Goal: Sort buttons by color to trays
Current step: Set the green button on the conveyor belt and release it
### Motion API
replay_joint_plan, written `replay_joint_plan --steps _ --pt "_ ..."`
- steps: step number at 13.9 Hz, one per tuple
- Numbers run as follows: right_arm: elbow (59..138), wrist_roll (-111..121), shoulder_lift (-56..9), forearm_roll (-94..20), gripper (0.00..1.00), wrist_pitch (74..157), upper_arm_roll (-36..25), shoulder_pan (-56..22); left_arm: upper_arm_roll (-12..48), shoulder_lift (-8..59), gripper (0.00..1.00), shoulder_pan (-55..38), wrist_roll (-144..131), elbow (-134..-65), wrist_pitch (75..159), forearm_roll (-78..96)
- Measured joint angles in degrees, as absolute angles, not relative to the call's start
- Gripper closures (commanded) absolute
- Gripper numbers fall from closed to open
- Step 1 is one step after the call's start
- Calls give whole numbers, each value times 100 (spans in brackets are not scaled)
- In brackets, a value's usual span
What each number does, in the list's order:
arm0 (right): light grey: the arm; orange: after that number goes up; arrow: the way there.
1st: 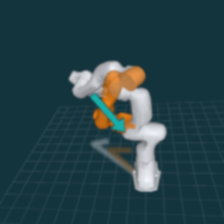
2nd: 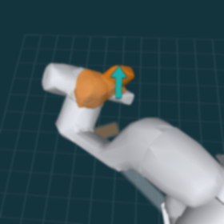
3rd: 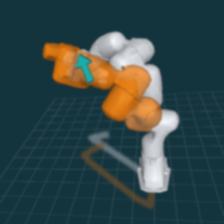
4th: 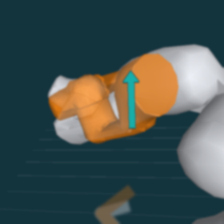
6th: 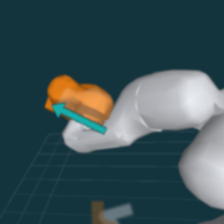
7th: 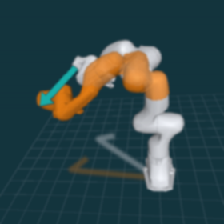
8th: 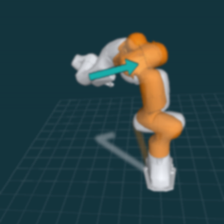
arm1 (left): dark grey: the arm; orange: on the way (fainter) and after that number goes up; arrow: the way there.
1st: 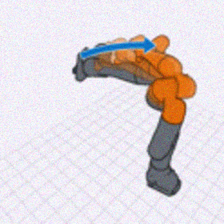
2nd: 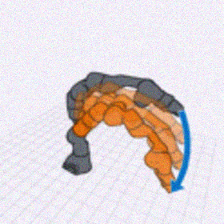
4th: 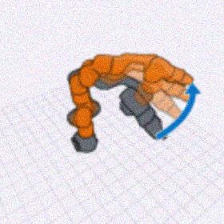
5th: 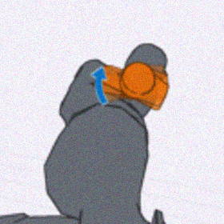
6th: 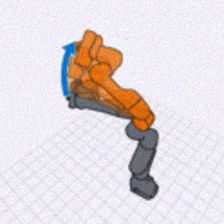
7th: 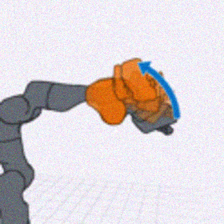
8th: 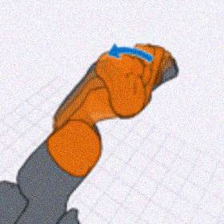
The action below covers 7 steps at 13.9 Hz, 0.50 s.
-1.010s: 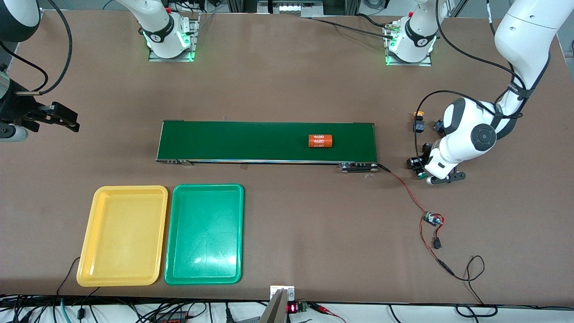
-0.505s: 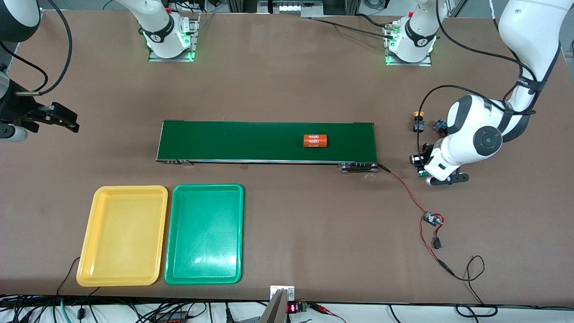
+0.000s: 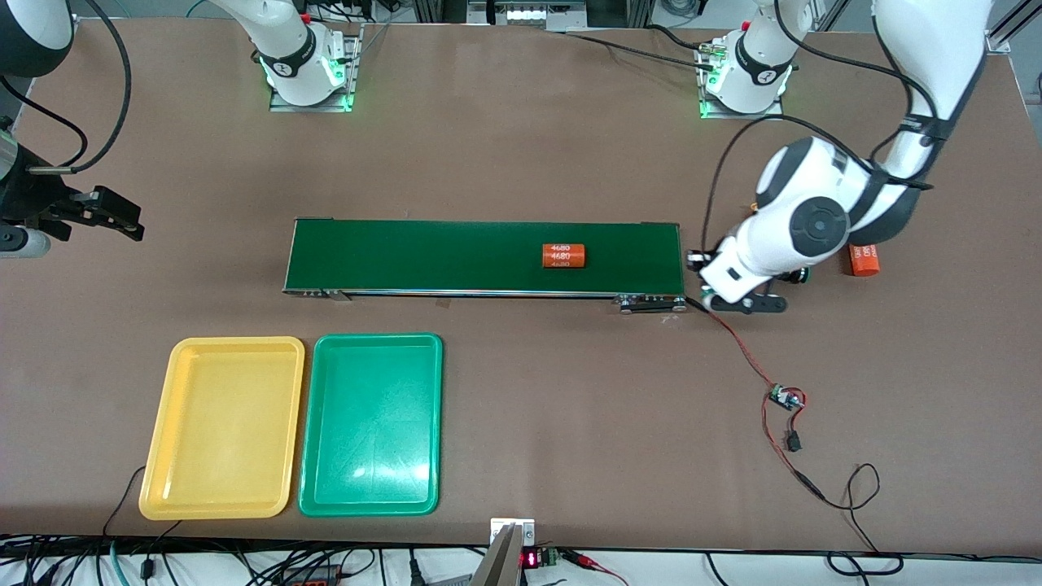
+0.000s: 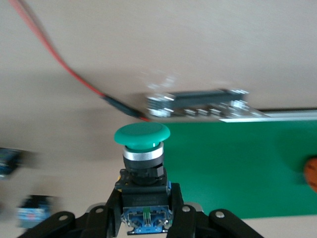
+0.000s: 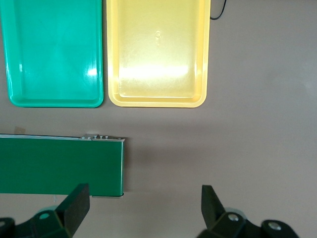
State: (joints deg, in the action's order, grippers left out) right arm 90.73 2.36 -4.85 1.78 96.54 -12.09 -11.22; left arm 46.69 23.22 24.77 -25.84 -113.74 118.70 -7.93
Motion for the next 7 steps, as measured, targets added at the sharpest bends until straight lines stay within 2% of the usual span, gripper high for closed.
replay_joint_plan --steps 2,6,7 --pt "9074 236 -486 178 0 9668 -1209 -1122 4943 2367 67 2441 -2880 -11650 12399 -768" --pt "9079 236 -489 178 0 9678 -1209 -1116 4995 2420 66 2226 -3254 -12377 13469 -767" --pt "9081 236 -491 178 0 9679 -1210 -1111 4995 2429 52 2171 -3309 -12445 13531 -767"
